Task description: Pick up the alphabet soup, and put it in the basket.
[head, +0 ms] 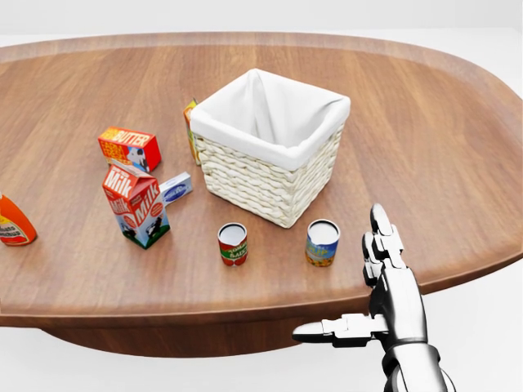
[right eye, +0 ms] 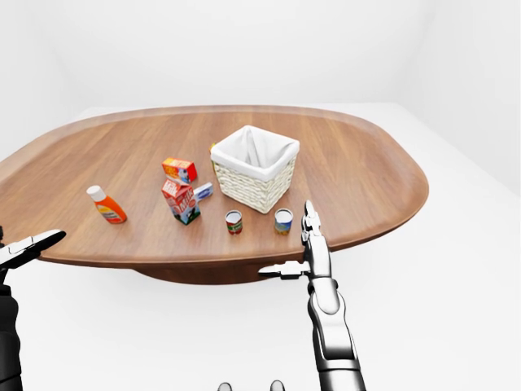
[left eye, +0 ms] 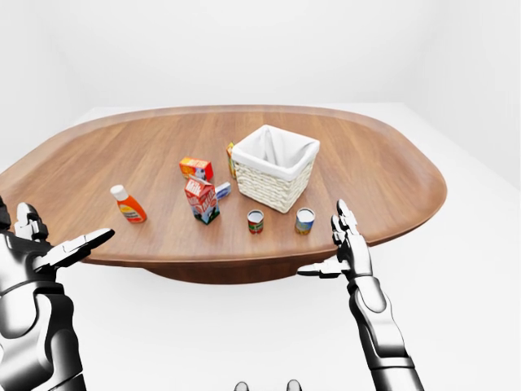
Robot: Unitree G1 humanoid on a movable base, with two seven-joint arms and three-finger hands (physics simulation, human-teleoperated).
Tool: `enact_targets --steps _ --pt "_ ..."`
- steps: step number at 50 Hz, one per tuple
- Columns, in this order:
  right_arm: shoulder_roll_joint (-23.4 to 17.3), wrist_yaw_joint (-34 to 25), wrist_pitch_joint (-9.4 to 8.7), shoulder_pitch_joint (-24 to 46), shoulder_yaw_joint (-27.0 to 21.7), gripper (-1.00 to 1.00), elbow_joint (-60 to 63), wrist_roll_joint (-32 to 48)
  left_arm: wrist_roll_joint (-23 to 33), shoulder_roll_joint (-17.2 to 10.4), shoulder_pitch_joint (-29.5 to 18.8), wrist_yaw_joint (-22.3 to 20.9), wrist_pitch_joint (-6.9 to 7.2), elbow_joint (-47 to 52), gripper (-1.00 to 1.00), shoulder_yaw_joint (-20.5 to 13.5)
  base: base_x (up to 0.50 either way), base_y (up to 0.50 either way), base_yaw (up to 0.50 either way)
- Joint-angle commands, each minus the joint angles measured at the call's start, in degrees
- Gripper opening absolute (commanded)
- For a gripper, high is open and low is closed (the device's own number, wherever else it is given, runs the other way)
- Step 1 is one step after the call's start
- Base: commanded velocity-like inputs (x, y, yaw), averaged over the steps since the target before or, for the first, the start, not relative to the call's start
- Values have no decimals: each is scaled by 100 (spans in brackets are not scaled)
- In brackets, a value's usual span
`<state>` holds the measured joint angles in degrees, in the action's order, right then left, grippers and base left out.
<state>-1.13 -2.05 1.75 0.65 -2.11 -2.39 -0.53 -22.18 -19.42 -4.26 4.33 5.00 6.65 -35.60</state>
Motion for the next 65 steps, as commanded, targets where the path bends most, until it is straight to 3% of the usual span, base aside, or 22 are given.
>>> enact_targets --steps 1,23,37,49,51,58,65 --pt "2 9 -11 -4 3 100 5 5 -2 0 12 6 0 23 100 2 15 0 0" --pt "-9 124 30 -19 -106 100 10 -103 18 -12 -20 -7 0 -110 100 28 15 0 0" --pt "-4 236 -135 -126 -123 100 296 -93 5 -12 -2 17 0 -26 100 22 15 0 0" --pt "-23 353 -81 -122 -209 100 210 -88 35 10 -12 9 0 -52 100 27 15 0 0" --pt "-17 371 -145 -145 -198 100 287 -84 35 13 -7 8 0 -54 100 33 15 0 0" --pt "-30 368 -41 -166 -234 100 288 -107 43 15 4 13 0 -16 100 31 15 0 0" --pt "-66 356 -113 -202 -353 100 373 -219 49 11 -4 0 0 -54 100 38 15 0 0"
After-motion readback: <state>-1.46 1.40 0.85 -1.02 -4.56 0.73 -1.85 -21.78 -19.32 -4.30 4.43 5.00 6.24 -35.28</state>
